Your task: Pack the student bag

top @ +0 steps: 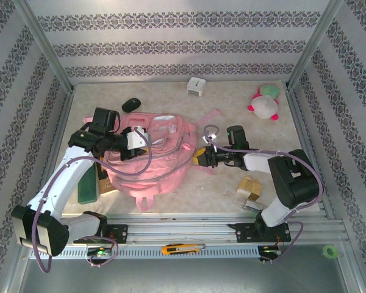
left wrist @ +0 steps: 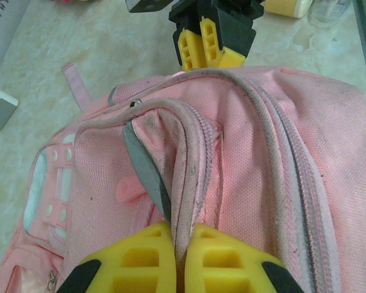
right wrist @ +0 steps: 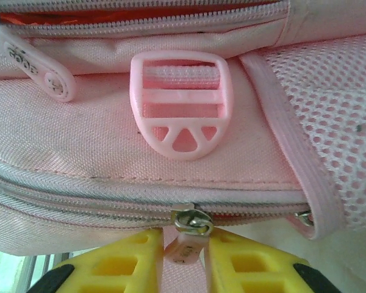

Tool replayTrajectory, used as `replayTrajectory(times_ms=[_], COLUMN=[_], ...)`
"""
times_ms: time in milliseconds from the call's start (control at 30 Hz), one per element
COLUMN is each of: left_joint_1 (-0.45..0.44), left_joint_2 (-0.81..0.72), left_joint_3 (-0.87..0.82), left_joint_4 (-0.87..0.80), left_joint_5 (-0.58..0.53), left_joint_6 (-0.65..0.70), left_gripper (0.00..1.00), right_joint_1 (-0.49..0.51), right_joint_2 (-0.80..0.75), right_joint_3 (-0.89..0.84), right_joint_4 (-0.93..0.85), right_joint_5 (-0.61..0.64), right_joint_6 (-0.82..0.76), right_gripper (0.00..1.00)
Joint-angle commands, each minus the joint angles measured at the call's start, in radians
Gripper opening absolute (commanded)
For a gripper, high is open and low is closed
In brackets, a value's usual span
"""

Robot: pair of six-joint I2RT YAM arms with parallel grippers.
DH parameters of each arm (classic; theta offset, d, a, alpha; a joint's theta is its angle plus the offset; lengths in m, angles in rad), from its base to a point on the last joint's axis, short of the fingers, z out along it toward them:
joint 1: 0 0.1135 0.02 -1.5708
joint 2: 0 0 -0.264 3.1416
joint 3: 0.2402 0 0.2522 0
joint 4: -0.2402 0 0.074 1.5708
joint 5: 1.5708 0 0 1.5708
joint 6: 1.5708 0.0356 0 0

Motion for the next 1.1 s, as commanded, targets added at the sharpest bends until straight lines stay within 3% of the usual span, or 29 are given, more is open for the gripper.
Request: replayTrajectory(times_ms=[0, 200, 300, 433, 767, 1067], left_joint_1=[0.012, 0.011, 0.012, 0.012, 0.011, -0.001], left_joint_2=[-0.034, -0.043, -0.044, -0.042, -0.052, -0.072], left_joint_3=[0.015, 0.007, 0.002, -0.001, -0.029, -0.092], left_joint_4=[0.07, 0.084, 0.092, 0.106, 0.172, 0.317], left_joint_5=[0.073, 0.081, 0.089, 0.107, 0.072, -0.046], left_joint_6=[0.026, 0.016, 0.012, 0.003, -0.042, -0.171], left_gripper=[0.0, 0.0, 0.0, 0.0, 0.0, 0.0], right_joint_1=[-0.015, -0.016, -0.009, 0.007, 0.01, 0.04], right_joint_2=[-0.011, 0.008, 0.015, 0.033, -0.023, -0.131], right_joint_3=[0.012, 0.02, 0.022, 0.035, 0.005, -0.031], right_joint_4=[0.026, 0.051, 0.064, 0.082, 0.121, 0.149], right_joint_5=[-0.056, -0.063, -0.076, -0.108, -0.059, -0.004], right_joint_6=[-0.013, 0.018, 0.025, 0.037, 0.091, 0.169], right_gripper=[0.19, 0.14, 0.25, 0.27, 0.01, 0.0])
